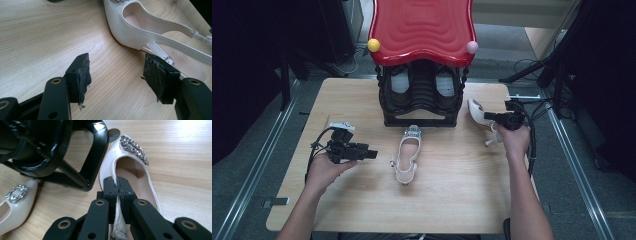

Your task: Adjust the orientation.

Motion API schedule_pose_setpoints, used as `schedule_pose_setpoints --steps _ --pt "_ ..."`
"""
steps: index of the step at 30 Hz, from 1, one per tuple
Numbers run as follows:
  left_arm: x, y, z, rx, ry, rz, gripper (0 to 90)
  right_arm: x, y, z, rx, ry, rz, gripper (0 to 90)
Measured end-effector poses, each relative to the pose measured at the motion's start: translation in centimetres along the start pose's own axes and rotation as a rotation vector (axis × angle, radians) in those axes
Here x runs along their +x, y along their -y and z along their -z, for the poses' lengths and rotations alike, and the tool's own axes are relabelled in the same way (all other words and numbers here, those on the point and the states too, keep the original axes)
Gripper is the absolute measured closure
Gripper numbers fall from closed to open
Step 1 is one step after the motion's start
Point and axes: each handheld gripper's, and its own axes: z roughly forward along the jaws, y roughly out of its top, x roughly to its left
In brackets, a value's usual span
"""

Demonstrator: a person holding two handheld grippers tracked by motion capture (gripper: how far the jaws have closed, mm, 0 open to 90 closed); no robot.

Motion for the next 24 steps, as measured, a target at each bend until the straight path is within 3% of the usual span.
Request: schedule_pose_setpoints --steps 13,24 --pt "-0.3 -1.3 -1.1 0.017 0.009 -0.024 37.6 1.4 1.2 2.4 -0.006 -0.027 0.008 88.3" --pt "0.3 -2.2 -1.7 0.026 0.023 -0.02 37.7 2.9 2.5 3.7 0.01 -0.038 0.032 88.3"
